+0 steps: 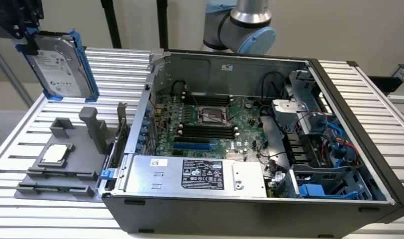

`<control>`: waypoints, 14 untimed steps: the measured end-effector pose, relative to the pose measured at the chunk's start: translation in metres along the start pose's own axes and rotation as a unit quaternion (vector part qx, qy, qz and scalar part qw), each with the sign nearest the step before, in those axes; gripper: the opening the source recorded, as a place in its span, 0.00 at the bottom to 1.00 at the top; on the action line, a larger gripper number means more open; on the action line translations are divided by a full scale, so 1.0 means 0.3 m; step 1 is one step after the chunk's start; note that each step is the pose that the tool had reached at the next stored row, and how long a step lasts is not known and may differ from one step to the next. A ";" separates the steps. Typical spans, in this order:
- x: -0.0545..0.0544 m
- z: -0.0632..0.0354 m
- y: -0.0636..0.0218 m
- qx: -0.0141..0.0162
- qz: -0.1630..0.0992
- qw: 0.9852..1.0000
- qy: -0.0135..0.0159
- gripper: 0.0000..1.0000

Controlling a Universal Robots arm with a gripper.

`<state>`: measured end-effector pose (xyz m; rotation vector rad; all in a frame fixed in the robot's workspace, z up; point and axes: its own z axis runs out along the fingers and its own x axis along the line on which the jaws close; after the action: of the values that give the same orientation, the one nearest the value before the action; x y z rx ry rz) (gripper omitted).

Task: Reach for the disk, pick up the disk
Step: 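Pick up the disk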

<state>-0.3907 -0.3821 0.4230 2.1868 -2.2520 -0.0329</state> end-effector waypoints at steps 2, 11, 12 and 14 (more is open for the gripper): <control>0.002 -0.030 -0.022 -0.001 0.000 1.000 0.000 0.33; 0.025 -0.156 -0.119 -0.007 0.000 1.000 -0.001 0.33; 0.028 -0.167 -0.131 -0.008 0.000 1.000 -0.001 0.33; 0.033 -0.187 -0.153 -0.009 0.000 1.000 -0.001 0.33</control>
<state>-0.3441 -0.3941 0.4782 2.1785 -2.2436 -0.0564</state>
